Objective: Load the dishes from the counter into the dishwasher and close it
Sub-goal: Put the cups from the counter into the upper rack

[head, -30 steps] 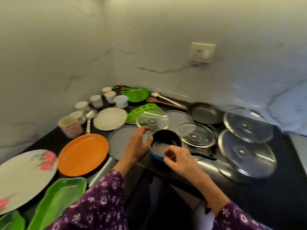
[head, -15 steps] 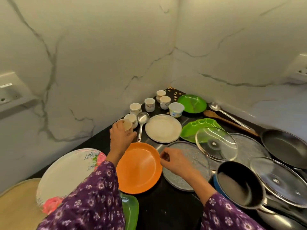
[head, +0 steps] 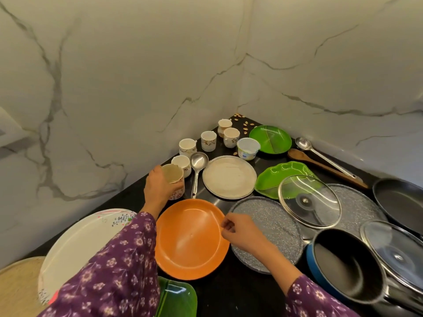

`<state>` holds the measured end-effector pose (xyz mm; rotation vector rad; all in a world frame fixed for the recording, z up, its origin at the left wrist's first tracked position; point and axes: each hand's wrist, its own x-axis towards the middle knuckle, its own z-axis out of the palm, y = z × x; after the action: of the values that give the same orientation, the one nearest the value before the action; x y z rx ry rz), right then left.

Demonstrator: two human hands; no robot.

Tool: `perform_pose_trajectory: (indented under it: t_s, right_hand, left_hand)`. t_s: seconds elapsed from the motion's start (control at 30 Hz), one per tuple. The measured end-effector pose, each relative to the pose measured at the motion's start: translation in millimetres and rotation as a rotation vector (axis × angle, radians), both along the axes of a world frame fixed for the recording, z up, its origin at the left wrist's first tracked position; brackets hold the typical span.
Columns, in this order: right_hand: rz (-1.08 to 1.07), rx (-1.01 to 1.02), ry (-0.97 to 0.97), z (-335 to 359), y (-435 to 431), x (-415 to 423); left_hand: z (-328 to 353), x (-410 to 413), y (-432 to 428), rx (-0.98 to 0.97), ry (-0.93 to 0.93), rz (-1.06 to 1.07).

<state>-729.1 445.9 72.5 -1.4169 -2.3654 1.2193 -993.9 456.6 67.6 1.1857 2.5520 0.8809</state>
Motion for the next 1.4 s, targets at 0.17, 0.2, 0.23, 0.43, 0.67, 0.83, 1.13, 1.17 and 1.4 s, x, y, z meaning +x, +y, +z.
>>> perform_pose_trajectory:
  t_s: [0.17,0.2,0.23,0.43,0.67,0.83,1.13,1.17,1.4]
  right_hand:
    - [-0.110,-0.011,0.127,18,-2,20]
    - [-0.152,-0.007,0.163,23,-3,26]
    - [-0.191,-0.010,0.191,26,-3,31]
    - [-0.535,-0.341,0.495,38,-8,87]
    - [-0.886,-0.880,1.083,64,-43,239]
    - [-0.950,-0.842,1.392,70,-103,362]
    - [-1.214,-0.528,1.779,58,-264,553]
    - [-1.237,-0.499,1.806,54,-283,572]
    - [-1.560,-0.357,1.782,35,-391,671]
  left_hand:
    - [35,27,-25,0.227,0.041,0.002]
    - [44,36,-28,0.267,0.028,-0.038]
    - [52,46,-31,0.302,0.003,-0.084]
    - [96,147,-29,0.371,-0.052,-0.466]
    - [119,336,-31,0.377,-0.048,-0.899]
    - [122,479,-59,0.370,-0.059,-1.229]
    - [109,701,-175,0.284,-0.197,-1.609]
    - [107,722,-191,0.265,-0.211,-1.644]
    - [87,835,-280,0.129,-0.220,-1.898]
